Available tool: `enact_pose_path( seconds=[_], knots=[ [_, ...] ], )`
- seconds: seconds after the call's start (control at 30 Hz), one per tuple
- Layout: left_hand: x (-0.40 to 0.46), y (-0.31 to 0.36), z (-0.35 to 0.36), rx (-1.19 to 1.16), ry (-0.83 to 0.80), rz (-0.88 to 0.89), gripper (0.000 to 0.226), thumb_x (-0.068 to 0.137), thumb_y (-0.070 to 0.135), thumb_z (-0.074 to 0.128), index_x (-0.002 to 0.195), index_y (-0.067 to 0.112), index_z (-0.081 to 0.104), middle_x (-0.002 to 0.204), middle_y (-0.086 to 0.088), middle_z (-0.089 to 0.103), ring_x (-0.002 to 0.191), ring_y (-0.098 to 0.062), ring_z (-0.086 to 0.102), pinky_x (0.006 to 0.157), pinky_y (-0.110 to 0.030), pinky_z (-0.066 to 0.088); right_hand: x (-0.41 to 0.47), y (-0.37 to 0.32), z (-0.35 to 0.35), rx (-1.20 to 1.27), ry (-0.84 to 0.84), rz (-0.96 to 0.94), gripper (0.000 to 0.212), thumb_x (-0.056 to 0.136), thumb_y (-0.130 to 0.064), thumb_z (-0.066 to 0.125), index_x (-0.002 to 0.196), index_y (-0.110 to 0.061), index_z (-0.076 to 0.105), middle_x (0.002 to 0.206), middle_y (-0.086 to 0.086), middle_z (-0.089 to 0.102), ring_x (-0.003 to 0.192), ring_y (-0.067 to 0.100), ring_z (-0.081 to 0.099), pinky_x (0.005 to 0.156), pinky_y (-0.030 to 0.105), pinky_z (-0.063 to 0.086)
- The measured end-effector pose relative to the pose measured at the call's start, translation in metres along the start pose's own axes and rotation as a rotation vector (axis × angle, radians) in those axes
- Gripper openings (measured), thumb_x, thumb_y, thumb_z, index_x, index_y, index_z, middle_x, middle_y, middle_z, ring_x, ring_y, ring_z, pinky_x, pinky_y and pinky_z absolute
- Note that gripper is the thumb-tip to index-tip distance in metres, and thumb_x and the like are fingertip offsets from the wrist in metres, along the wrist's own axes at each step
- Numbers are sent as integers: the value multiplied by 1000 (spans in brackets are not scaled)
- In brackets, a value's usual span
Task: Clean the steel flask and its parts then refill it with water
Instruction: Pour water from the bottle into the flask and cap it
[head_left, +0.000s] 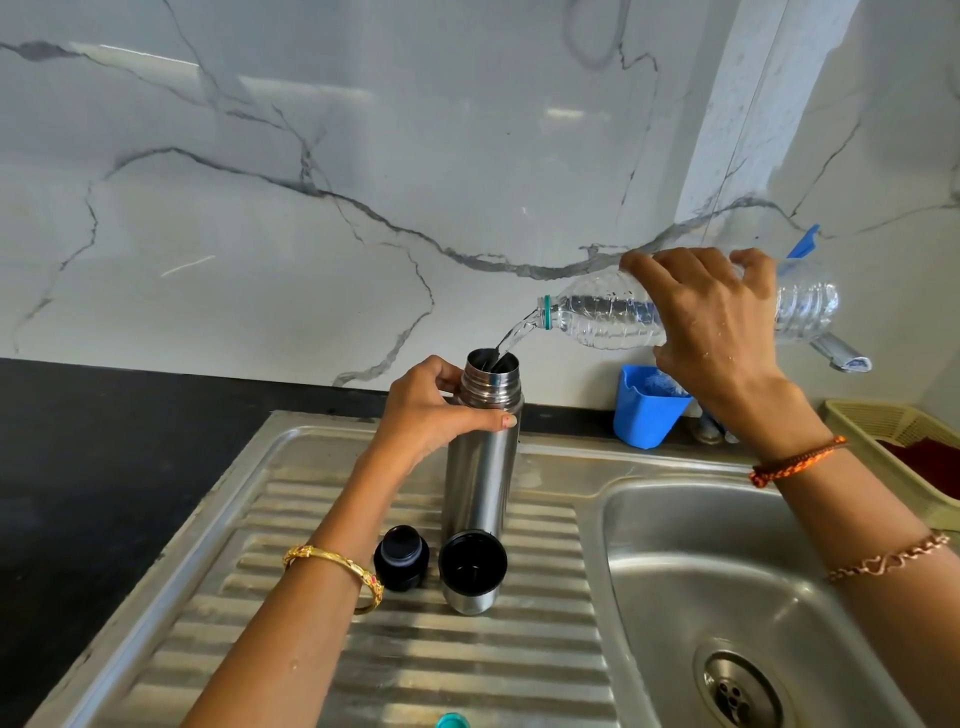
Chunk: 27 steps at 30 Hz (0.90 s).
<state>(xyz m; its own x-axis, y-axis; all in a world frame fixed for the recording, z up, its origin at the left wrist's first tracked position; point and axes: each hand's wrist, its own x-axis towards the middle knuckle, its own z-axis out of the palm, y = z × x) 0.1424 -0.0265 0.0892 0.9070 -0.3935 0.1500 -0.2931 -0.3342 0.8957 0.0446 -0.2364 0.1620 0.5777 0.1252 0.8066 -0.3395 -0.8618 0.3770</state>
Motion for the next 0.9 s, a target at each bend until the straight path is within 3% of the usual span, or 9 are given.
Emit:
enact_pose_path(
  seconds=[0.27, 0.9],
  knots=[
    [-1, 0, 1, -11, 8, -1, 58, 50, 29, 90, 97, 19, 57, 88, 17, 57, 83, 0, 53, 68, -13, 39, 0, -1, -2, -19, 24, -13, 74, 41, 16, 74, 108, -11, 60, 90, 11, 68, 82, 35, 64, 80, 55, 44],
    [-1, -1, 1, -15, 3, 6, 58, 51, 29, 89, 97, 19, 56, 89, 18, 56, 82, 5, 51, 65, -12, 37, 10, -2, -6, -153, 49, -178, 66, 50, 15, 66, 108, -15, 58, 88, 6, 66, 81, 29, 63, 83, 50, 46]
  ],
)
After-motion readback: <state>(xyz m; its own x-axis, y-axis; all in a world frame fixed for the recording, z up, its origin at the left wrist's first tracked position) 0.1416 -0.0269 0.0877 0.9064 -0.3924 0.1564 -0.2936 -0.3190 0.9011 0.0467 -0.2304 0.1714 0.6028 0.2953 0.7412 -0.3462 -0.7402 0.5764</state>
